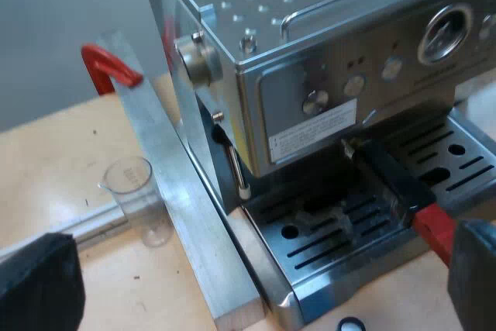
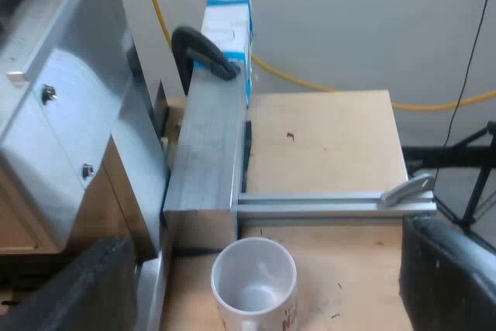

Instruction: Put the handle in the coffee machine

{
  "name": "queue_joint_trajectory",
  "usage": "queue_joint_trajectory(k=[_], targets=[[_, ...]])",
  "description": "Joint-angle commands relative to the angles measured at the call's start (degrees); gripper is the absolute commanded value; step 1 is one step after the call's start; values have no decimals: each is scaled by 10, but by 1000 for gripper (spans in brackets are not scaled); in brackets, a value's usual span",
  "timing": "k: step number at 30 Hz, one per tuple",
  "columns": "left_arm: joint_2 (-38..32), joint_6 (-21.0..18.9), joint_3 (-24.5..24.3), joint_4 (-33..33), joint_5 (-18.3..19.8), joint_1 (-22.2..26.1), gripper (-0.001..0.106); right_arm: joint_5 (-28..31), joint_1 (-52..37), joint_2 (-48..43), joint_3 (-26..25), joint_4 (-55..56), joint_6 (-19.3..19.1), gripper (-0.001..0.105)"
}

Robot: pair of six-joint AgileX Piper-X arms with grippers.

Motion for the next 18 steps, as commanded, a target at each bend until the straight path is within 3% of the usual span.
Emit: queue_joint_trajectory(k=[1, 6, 18], targets=[[-19, -7, 8, -7, 4, 1, 97, -5, -3, -25, -5, 6, -11, 71], [-81, -7, 51, -7, 3, 1, 97, -6, -3, -78, -5, 17, -31, 71], [-216, -7, 127, -7, 3, 1, 97, -6, -3, -172, 15, 55, -32, 71]])
